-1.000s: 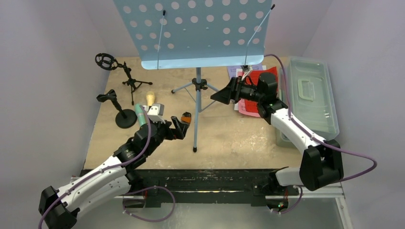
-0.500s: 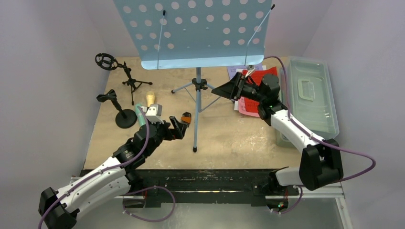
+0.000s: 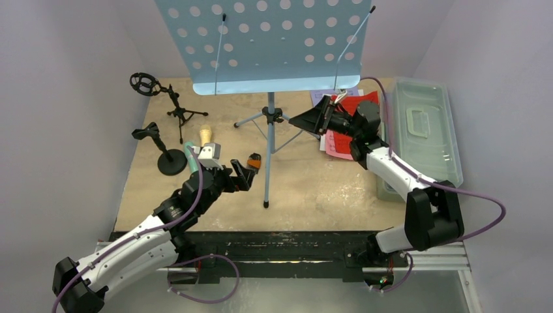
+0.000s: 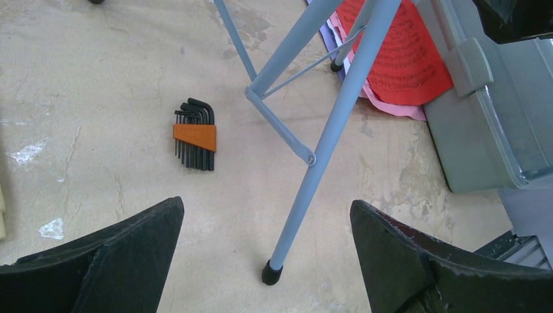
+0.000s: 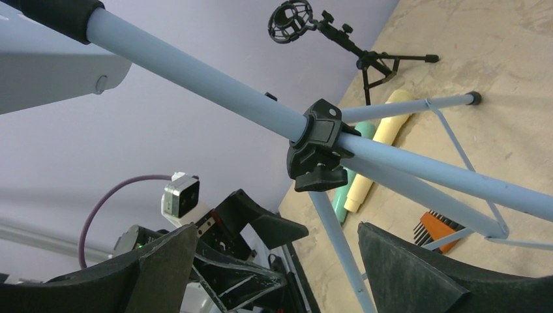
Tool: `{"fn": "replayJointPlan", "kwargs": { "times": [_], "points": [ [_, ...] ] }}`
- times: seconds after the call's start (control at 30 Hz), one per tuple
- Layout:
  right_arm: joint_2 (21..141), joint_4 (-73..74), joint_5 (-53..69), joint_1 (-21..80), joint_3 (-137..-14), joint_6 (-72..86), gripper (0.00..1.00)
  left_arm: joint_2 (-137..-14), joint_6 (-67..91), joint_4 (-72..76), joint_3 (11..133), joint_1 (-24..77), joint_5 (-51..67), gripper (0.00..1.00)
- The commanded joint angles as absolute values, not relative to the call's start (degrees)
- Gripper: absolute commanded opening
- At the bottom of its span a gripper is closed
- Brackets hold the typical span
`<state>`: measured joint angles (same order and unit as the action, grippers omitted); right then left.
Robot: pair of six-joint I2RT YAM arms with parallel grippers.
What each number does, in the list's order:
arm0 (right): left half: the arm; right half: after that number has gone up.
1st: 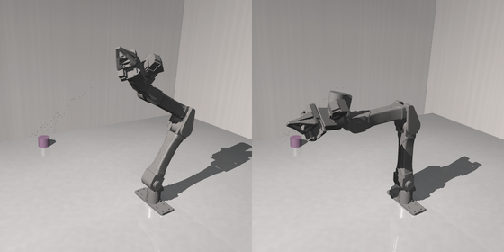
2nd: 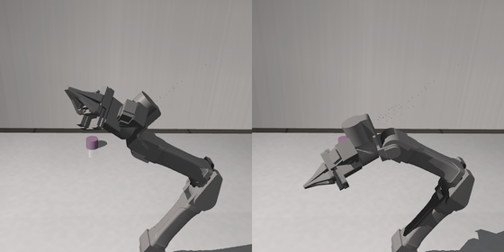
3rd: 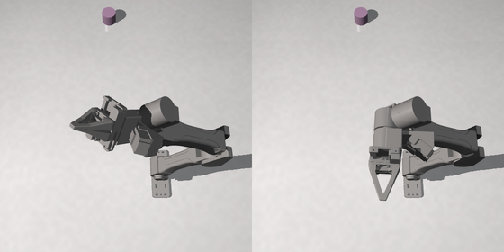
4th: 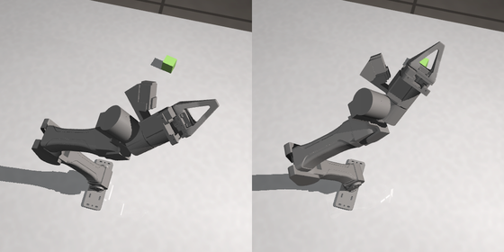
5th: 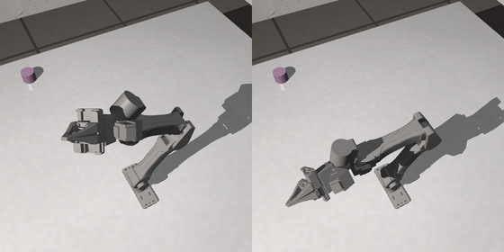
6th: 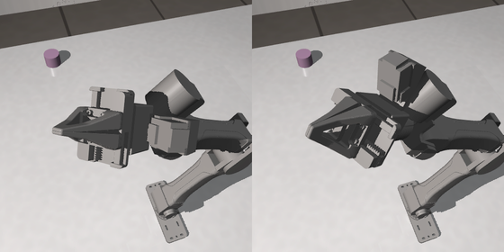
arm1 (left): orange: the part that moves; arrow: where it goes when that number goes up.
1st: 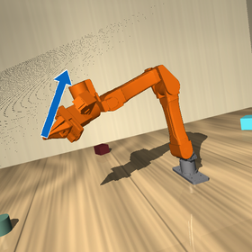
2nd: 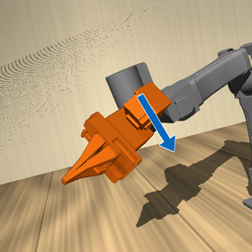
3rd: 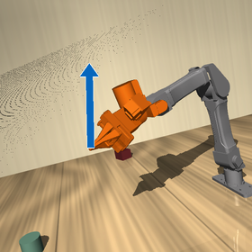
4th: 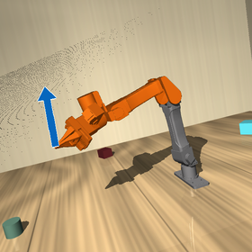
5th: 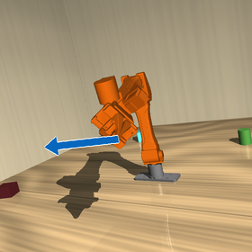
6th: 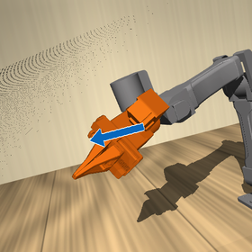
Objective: Pack up the instrument practice props
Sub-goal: Unscrew the knob on the music stand.
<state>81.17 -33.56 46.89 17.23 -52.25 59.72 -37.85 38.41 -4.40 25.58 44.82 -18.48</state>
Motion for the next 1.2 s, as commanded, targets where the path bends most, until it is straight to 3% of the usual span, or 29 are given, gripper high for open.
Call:
{"fn": "replayJointPlan", "kwargs": {
  "times": [0.0, 0.77, 1.17],
  "points": [
    [82.96, -37.86, 49.13, 17.14, -53.21, 62.6, 0.96, -37.58, 38.66, -3.06, 25.55, 45.15, -18.43, 1.0],
    [88.01, -39.5, 52.66, 17.12, -57.27, 63.79, 0.94, -38.39, 36.93, -3.73, 26.85, 45.11, -17.4, 1.0],
    [90.26, -32.38, 49.13, 17.31, -63.19, 59.42, 0.93, -37.73, 37.26, -3.26, 26.2, 45.12, -16.57, 1.0]
  ]
}}
